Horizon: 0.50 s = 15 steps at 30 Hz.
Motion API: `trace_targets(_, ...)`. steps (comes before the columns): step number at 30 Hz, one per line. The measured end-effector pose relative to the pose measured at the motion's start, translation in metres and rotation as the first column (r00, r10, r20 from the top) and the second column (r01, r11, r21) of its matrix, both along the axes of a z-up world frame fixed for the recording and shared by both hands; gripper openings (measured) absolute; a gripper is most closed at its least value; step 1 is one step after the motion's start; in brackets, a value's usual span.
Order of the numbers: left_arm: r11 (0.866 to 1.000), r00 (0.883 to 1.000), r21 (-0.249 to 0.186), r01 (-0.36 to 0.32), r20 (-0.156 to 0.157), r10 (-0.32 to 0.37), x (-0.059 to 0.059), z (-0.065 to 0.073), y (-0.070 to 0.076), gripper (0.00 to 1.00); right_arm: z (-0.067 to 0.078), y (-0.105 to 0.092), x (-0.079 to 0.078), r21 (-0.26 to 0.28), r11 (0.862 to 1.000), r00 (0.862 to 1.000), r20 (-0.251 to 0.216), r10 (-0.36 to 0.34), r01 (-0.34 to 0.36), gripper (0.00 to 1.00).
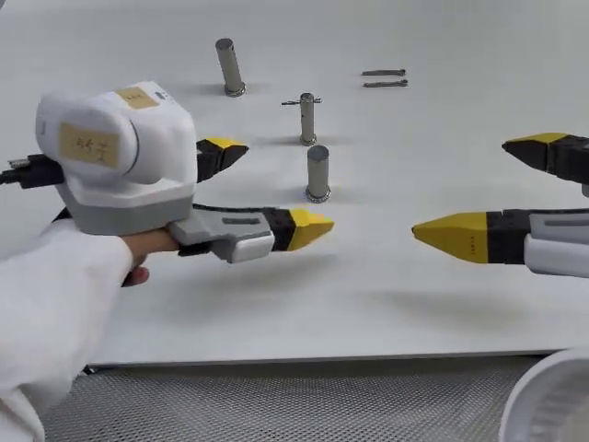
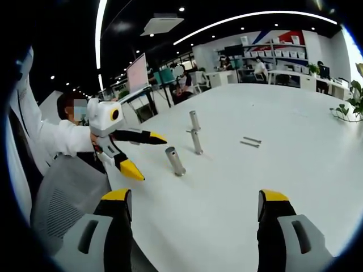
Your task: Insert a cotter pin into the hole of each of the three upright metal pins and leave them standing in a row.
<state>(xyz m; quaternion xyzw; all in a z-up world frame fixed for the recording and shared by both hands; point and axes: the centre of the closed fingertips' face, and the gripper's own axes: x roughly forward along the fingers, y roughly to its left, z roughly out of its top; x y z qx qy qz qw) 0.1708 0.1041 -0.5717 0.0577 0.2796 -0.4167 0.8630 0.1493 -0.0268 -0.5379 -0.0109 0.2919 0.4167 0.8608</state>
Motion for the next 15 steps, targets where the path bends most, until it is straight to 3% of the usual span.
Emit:
trace_targets(2, 1.000, 1.000, 0.003, 0.005, -0.010, -0.004, -0.003, 0.000, 0.002, 0.94, -0.001, -0.002, 0.000, -0.003, 1.000, 1.000, -0.001, 0.001, -0.001, 0.90)
trace_targets(3, 1.000, 0.999, -0.002, 0.006, -0.032, -0.006, -0.006, -0.001, 0.003, 0.99, -0.001, -0.003, 0.001, -0.005, 1.000, 1.000, 0.000, 0.000, 0.000, 0.90)
trace_targets(7, 0.999, 0.998, -0.030, 0.039, -0.041, -0.040, -0.015, 0.002, 0.000, 0.99, -0.002, -0.006, 0.002, -0.013, 1.000, 1.000, -0.002, 0.000, 0.000, 0.90)
trace_targets(15, 0.998, 0.997, -0.027, 0.059, -0.049, -0.060, -0.022, 0.002, -0.001, 0.99, -0.002, -0.013, 0.007, -0.050, 0.998, 0.999, -0.002, 0.032, -0.032, 0.89)
